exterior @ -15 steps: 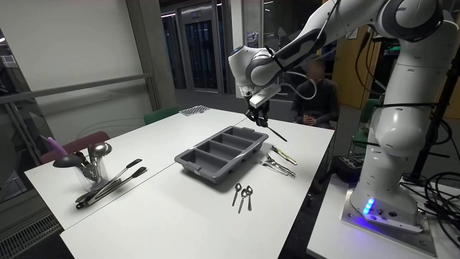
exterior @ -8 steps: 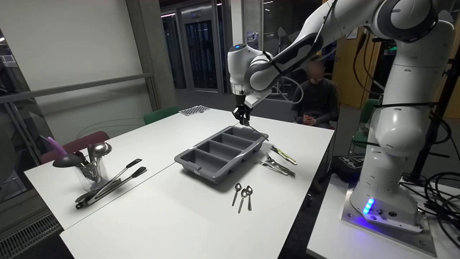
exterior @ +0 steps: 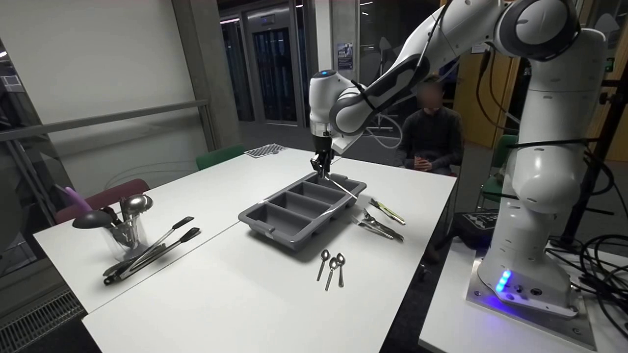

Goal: Put one silver spoon on the cutlery holder.

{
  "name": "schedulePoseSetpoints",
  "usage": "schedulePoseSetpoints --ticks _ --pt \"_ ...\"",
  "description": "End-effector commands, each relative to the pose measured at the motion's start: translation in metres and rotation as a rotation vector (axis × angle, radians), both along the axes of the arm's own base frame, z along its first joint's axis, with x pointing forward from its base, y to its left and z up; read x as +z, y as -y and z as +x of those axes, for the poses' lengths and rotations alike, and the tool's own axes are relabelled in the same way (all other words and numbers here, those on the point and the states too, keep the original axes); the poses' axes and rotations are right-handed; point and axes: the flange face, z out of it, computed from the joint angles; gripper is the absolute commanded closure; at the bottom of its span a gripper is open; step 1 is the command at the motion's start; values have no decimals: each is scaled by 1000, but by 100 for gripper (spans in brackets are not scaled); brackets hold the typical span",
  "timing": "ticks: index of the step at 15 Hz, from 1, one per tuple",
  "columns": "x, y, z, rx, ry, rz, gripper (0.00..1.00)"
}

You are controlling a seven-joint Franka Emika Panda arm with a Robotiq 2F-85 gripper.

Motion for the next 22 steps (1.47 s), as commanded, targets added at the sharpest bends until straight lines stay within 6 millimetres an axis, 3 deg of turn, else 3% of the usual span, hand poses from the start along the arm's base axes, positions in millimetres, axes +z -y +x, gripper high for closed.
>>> schedulePoseSetpoints --ticks 1,8,9,16,17,22 --pt "-2 7 4 54 0 29 84" --pt "-9 4 6 128 -42 45 84" --pt "-12 2 2 88 -49 25 59" --pt "-12 2 2 104 -54 31 59" --pt "-10 1 4 93 -64 29 84" --pt "22 17 23 47 -112 20 84"
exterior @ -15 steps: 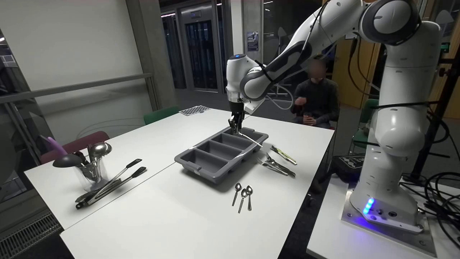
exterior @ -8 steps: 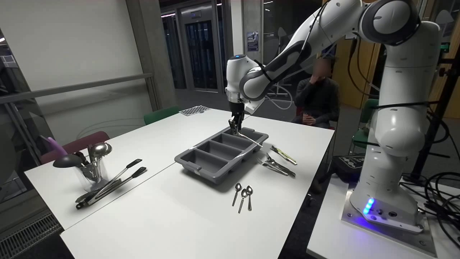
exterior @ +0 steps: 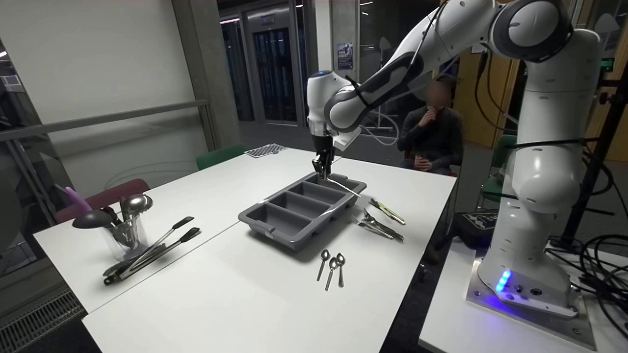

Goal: Put one silver spoon on the cutlery holder.

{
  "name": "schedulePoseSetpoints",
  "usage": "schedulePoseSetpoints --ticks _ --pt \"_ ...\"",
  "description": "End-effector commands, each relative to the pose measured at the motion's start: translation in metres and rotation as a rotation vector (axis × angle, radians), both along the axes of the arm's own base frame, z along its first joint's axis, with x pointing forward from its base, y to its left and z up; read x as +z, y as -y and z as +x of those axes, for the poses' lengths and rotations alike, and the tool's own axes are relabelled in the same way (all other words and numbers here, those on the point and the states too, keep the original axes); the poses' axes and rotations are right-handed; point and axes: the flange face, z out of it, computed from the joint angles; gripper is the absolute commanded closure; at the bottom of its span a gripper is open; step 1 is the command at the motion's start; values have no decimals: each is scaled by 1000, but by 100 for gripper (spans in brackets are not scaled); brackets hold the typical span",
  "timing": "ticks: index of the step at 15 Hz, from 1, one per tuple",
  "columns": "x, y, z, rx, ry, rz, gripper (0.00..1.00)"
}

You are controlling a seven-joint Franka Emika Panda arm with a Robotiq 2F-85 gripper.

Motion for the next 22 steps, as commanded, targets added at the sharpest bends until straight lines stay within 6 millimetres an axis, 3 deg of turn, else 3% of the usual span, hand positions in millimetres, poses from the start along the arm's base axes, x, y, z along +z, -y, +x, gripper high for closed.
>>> schedulePoseSetpoints --ticks 1,8,13,17,22 --pt "32 16 22 -33 -33 -5 84" --pt "79 47 73 -10 -33 -2 84" --pt "92 40 114 75 -5 42 84" --pt "90 23 142 127 8 92 84" --pt "57 9 169 124 -53 118 84"
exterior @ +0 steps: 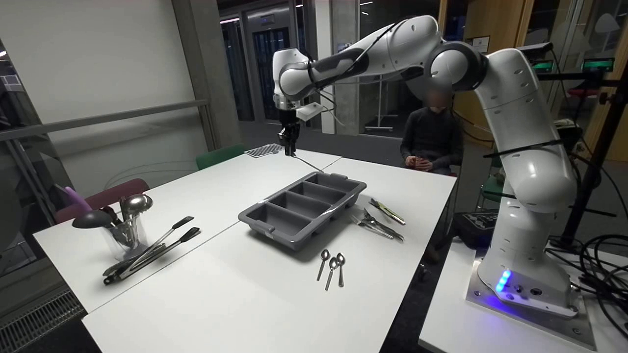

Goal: Put one silver spoon on the cutlery holder.

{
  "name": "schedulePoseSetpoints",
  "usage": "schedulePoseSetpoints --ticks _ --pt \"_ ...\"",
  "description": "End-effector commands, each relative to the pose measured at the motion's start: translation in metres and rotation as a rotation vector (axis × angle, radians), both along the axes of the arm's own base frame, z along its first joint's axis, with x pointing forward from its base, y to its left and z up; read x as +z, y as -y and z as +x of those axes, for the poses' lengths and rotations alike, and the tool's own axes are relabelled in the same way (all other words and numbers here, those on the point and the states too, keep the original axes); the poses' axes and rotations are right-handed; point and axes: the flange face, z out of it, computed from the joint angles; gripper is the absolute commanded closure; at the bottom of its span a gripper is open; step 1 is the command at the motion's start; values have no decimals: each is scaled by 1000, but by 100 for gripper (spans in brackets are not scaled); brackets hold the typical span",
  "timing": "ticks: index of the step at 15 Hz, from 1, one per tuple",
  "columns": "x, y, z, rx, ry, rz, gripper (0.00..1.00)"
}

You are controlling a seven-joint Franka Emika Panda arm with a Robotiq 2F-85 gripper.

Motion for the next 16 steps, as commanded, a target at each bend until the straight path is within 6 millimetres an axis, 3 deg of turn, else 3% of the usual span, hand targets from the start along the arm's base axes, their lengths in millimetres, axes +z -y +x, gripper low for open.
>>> schedulePoseSetpoints --ticks 1,10,16 --pt "-15 -4 23 16 -46 26 84" --pt "-64 -2 59 -14 -90 94 84" --pt "-96 -10 64 -47 -117 96 84"
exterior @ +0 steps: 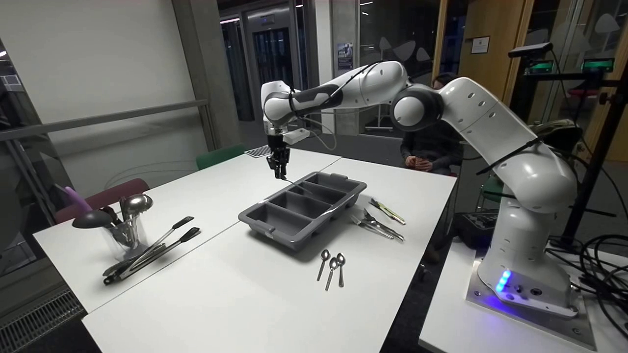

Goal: Put one silver spoon on the cutlery holder.

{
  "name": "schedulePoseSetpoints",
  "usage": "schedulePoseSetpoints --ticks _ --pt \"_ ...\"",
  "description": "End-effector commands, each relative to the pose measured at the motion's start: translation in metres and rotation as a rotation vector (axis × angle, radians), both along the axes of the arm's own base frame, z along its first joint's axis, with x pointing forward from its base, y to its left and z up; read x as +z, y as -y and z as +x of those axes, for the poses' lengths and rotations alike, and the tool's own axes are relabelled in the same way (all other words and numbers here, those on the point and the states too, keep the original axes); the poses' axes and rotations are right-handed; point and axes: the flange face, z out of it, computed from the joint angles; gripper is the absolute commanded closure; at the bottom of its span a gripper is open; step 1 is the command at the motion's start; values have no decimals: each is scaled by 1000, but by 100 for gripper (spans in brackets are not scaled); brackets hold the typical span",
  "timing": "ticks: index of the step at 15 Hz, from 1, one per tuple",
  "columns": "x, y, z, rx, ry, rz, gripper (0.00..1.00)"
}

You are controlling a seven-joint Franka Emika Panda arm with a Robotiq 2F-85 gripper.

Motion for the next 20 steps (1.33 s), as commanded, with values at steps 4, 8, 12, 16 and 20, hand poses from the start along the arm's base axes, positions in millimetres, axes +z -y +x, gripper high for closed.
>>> schedulePoseSetpoints --ticks 4,8,12,16,20 --pt "-22 -1 0 -55 -38 10 84" --pt "-34 8 2 -97 -51 -4 84" --pt "-44 29 5 -149 -65 -17 84" --pt "-51 42 7 -169 -73 -22 84" --pt "-50 48 9 -182 -62 -32 84"
